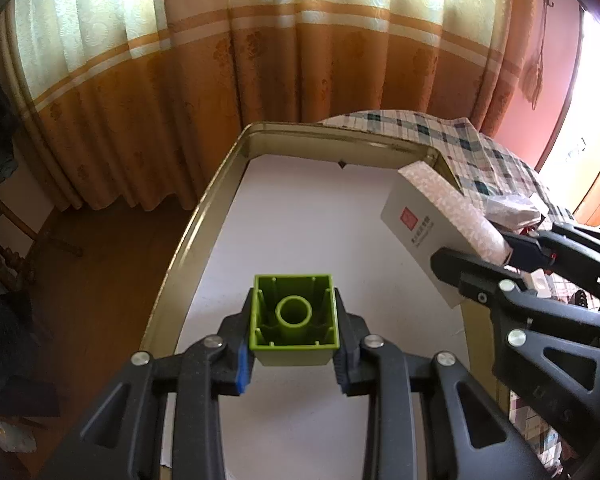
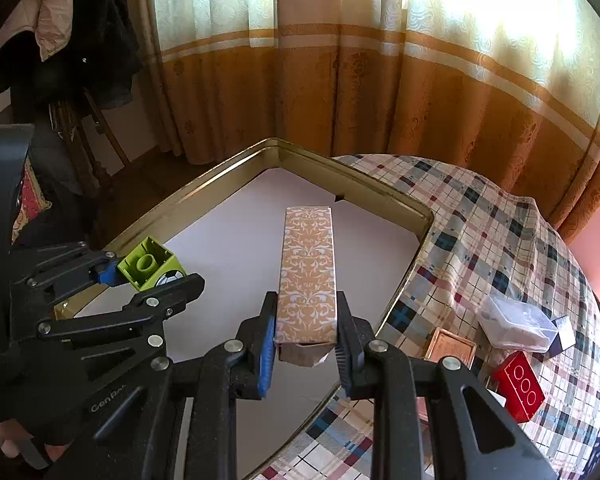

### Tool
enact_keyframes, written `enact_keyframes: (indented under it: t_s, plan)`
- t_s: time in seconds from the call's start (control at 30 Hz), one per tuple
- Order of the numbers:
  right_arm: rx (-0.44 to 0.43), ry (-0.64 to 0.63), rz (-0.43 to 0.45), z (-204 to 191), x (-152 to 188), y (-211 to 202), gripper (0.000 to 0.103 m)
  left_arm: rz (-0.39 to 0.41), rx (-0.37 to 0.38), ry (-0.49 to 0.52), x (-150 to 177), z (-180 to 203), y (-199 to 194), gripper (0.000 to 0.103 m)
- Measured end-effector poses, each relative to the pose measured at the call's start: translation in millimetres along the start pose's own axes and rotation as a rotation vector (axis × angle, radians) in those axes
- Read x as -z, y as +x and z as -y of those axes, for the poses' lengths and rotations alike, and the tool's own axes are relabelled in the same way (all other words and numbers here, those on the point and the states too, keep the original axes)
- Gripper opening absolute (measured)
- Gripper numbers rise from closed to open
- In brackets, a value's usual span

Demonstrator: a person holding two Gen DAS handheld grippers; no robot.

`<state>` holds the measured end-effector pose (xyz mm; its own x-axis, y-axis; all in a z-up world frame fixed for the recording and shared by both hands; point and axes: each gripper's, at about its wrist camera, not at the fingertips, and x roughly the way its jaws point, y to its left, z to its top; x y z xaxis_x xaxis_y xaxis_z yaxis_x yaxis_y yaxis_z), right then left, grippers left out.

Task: Organize rigid objects
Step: 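Open both tools to drop the green brick and patterned box into the tray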

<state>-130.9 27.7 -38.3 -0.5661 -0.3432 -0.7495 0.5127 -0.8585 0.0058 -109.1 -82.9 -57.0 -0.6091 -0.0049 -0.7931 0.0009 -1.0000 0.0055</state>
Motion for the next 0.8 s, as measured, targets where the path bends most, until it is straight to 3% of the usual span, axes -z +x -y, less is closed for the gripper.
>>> enact_keyframes:
  t_s: [0.4,0.43,0.5,0.67,0.73,0.8]
  plan:
    - [0.002,-0.006,-0.022,-2,1,10,0.029,-0.010,-0.012,-0.022,0,-4,8,0.031]
    - [0.013,-0.004,-0.027,-1,1,12,0.030,-0.011,-0.016,-0.026,0,-5,7,0.034]
    - [0.010,0.002,-0.033,2,3,14,0.049,-0.001,-0.014,-0.030,-1,-6,4,0.047]
    - [-0.016,0.025,-0.001,7,8,3,0.052,0.031,-0.033,-0.050,-3,-8,-6,0.072]
    - [-0.028,0.038,0.004,9,10,-5,0.052,0.032,-0.036,-0.050,-3,-7,-10,0.076]
    - [-0.030,0.043,0.002,11,14,-13,0.059,0.034,-0.030,-0.044,-2,-4,-14,0.079]
